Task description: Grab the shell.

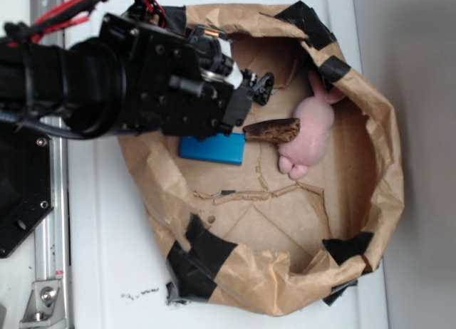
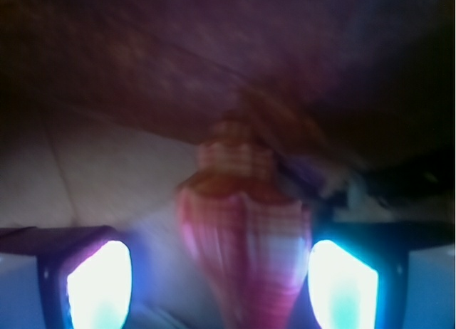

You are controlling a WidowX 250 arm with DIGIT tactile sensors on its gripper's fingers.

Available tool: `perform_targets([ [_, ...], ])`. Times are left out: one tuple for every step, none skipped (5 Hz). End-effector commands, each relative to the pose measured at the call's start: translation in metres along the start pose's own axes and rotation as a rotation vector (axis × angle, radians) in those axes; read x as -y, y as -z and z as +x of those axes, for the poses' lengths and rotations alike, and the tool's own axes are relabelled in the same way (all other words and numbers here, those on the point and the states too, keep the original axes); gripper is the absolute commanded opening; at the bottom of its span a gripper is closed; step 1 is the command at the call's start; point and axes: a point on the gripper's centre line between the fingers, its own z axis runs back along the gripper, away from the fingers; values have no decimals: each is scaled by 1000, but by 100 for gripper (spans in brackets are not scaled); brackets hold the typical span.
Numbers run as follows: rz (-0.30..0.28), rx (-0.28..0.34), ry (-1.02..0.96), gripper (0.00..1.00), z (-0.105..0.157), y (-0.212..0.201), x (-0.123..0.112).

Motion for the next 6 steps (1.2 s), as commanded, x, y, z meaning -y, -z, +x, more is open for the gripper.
perform_targets([
  [7,42,-26,31,8,35,-28],
  [6,34,-36,0,7,34,-30],
  [2,29,-8,0,7,31,-27],
  [-29,48,57,0,10,14,-18],
  [-121,79,156,0,17,-21,-6],
  [-316,79,329,0,23,-73,8],
])
